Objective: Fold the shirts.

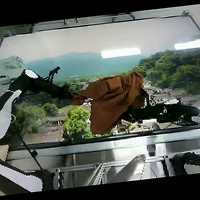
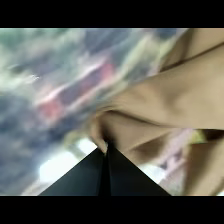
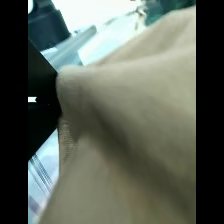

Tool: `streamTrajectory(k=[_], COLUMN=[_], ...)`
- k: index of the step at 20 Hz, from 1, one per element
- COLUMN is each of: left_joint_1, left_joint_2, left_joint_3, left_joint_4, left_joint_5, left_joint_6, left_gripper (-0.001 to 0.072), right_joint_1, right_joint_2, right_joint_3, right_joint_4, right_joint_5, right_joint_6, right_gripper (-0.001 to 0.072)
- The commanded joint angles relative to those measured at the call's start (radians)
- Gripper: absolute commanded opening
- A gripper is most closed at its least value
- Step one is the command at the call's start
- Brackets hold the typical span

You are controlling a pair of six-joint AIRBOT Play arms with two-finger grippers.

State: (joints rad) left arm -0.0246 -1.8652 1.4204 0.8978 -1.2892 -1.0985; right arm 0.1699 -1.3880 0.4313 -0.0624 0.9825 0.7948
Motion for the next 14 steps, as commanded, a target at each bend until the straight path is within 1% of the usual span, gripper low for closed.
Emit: streamTrajectory(k=[1,3,5,9,12,14], left_joint_1=[-0.012,0.027,0.085,0.212,0.296,0.33], left_joint_2=[0.001,0.078,0.193,0.469,0.672,0.784], left_joint_3=[0.108,0.146,0.177,0.241,0.286,0.321], left_joint_4=[-0.014,-0.018,-0.047,-0.059,-0.06,-0.06], left_joint_5=[-0.138,-0.161,-0.156,-0.112,-0.057,-0.074], left_joint_6=[0.017,0.015,0.004,0.005,0.007,0.035], left_gripper=[-0.0001,-0.0001,-0.0002,-0.0001,0.0,0.0017], right_joint_1=[-0.004,-0.051,-0.151,-0.462,-0.693,-0.786], right_joint_2=[0.051,0.153,0.29,0.612,0.753,0.816], right_joint_3=[0.004,0.025,0.081,0.304,0.474,0.546], right_joint_4=[0.003,0.003,0.005,0.101,0.151,0.178], right_joint_5=[0.106,0.203,0.279,0.286,0.291,0.322], right_joint_6=[-0.002,0.015,0.034,0.068,0.146,0.183], right_gripper=[0.002,0.002,0.0021,0.002,0.002,0.002])
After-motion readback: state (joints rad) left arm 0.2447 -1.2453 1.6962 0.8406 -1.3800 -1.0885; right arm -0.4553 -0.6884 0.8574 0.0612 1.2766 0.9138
